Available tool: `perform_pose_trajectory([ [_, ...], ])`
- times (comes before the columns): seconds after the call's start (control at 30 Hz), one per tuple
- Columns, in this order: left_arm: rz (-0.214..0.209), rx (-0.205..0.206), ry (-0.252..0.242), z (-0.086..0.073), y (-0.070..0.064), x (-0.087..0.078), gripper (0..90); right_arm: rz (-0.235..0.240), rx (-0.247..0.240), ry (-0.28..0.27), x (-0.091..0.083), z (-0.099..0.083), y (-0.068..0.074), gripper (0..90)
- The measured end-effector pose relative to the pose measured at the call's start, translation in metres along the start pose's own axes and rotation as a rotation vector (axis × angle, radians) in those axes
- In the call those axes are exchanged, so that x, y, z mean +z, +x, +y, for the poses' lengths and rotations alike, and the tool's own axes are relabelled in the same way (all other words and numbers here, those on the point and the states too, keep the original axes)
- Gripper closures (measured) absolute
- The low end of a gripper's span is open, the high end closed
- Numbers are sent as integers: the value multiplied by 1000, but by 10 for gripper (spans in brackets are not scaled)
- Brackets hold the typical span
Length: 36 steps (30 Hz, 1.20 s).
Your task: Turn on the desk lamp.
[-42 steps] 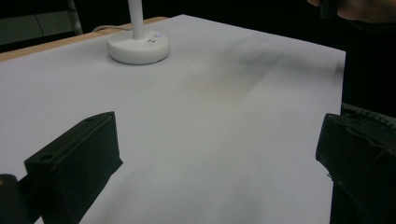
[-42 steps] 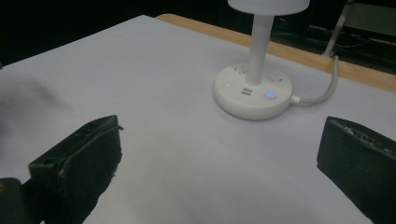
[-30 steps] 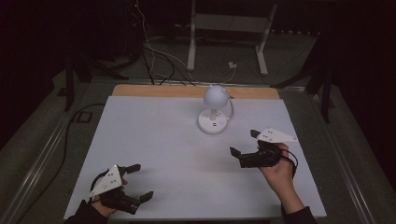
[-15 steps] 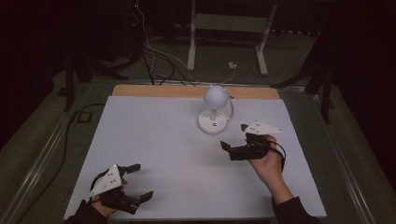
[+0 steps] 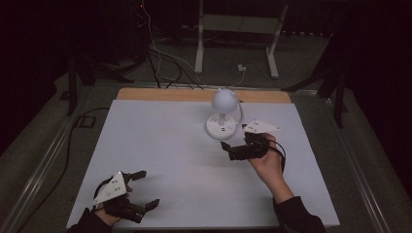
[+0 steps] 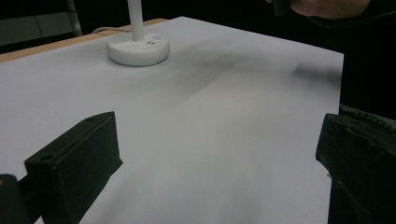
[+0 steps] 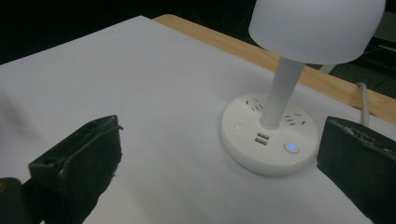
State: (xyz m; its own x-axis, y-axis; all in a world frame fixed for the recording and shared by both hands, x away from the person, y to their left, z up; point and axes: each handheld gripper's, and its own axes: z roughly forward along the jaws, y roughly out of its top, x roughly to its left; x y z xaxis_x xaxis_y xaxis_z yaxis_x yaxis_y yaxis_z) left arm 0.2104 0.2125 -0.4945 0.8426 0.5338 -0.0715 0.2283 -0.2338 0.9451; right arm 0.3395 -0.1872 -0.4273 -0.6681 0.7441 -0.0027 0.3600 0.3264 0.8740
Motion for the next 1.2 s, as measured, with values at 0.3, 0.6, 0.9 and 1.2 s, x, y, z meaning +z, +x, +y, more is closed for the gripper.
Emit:
perform_pose_trajectory([
  [0.3,0,-1,0,0,0,0,4,19,36,19,22,0,-4,0],
  [0.6,-1,-4,-4,0,0,0,4,25,48,56,47,-5,-10,0],
  [0.9,0,-6,-5,0,0,-1,3,-7,83,71,68,-3,-7,0],
  [1.2,-4,-10,-11,0,0,-1,4,-50,82,97,82,-1,-5,160],
])
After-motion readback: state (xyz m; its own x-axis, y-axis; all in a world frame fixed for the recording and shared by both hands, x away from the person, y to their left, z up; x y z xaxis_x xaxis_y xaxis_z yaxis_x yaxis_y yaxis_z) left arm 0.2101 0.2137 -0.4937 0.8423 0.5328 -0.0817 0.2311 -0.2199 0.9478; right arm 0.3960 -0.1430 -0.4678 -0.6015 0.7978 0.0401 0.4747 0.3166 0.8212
